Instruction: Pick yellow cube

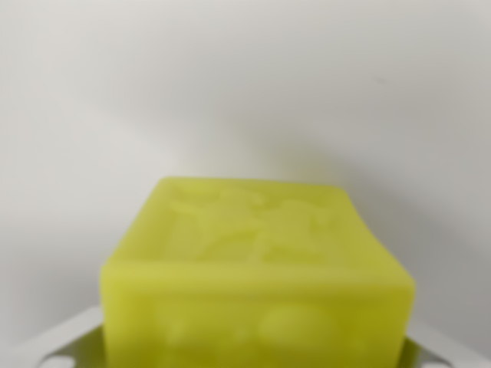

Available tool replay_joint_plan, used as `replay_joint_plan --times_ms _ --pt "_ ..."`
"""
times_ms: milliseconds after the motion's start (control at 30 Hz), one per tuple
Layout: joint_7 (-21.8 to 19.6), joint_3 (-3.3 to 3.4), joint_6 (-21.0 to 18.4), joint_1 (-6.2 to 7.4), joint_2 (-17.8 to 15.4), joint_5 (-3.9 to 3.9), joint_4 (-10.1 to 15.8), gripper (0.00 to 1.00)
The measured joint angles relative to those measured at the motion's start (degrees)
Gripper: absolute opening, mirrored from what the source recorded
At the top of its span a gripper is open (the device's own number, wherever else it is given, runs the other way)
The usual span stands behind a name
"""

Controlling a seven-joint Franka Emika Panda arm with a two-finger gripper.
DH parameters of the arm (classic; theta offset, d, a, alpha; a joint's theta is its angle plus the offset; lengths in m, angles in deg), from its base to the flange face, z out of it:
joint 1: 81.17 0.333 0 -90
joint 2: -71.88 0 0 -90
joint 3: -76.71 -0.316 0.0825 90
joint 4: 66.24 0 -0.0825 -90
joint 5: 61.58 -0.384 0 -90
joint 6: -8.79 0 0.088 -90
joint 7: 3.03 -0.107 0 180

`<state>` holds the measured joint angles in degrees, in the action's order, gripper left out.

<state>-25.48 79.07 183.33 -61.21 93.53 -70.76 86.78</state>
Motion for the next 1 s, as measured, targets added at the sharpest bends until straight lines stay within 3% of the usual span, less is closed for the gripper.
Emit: replay_joint_plan --times_ms 133,200,467,633,1000 --pt "-0.11 0.16 -0.36 0.13 -0.49 0.06 0.14 0.00" --pt "-0.46 0.39 -0.95 0.25 -1.32 0.50 0.37 0.00" --pt "-3.36 0.48 -3.93 -0.53 -5.51 4.33 1.53 0.00" --pt "-4.67 0.22 -5.93 -1.19 -8.11 6.10 2.10 0.00" --pt "-6.02 0.07 -10.58 -1.77 -13.71 7.91 3.04 0.00"
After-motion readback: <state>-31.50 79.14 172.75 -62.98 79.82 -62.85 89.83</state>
